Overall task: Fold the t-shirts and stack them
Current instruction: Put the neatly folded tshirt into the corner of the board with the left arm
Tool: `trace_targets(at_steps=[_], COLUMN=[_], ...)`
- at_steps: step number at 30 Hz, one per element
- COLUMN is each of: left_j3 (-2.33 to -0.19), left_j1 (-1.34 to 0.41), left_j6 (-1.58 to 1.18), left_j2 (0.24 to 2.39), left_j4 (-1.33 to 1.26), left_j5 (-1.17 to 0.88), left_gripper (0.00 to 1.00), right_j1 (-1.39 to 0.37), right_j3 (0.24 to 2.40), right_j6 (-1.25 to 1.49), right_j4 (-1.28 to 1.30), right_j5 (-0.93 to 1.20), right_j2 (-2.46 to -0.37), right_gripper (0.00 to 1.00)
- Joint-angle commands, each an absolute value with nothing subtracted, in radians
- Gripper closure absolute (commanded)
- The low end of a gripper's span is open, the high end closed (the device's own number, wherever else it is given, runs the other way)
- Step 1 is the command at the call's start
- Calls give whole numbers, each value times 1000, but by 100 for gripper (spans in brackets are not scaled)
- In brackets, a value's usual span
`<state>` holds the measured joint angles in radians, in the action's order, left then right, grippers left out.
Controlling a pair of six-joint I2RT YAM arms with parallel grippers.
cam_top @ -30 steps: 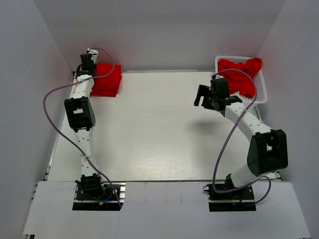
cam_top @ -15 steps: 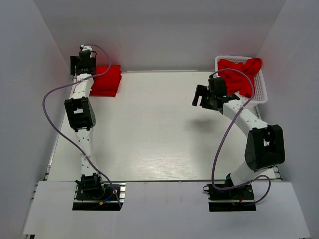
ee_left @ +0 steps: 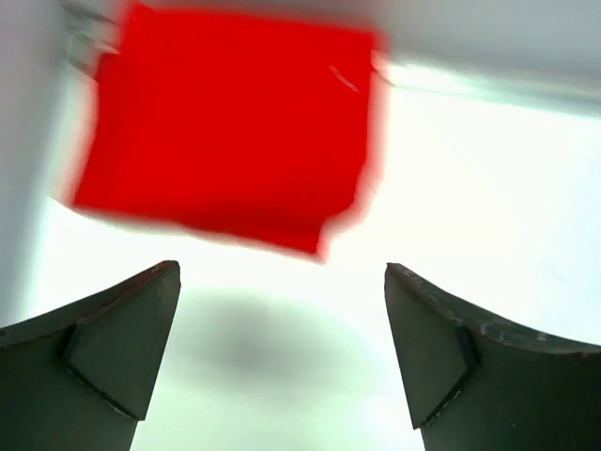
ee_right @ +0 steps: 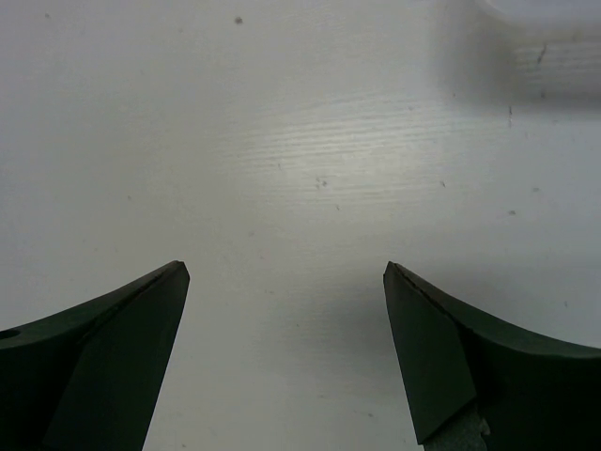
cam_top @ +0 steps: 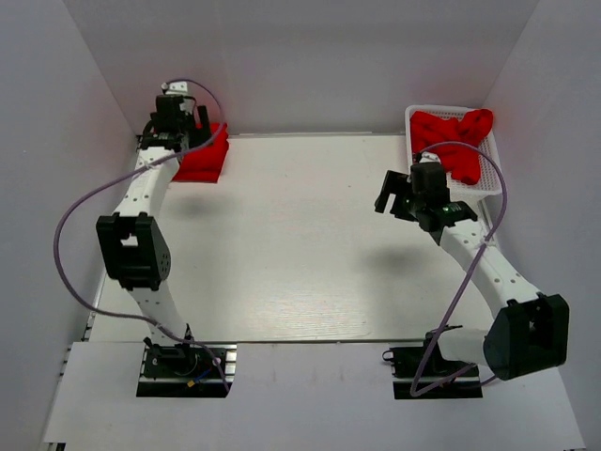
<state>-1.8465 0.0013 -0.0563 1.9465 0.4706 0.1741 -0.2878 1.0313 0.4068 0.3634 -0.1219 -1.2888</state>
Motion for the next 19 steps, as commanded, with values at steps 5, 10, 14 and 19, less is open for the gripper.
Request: trace_targets(at_steps=[5, 10, 14, 19], left_j3=[-1169, -994, -1014, -1032], left_j1=[-259, -347, -356, -356], left_j6=[-356, -420, -434, -443], left_j2=[1452, 1181, 1121, 1057], left_j4=[426, 560, 690, 768], left_j5=[60, 181, 284, 284], left_gripper=[0, 0, 0, 0], right_j1=[-291, -287, -288, -290], right_j3=[841, 752, 724, 670], right_j6=[370, 364, 386, 368], right_j4=[425, 434, 414, 345], right_j5=[-193, -134, -95, -70], right_j2=[-1077, -965, -928, -861], right_gripper=[10, 10, 10, 10])
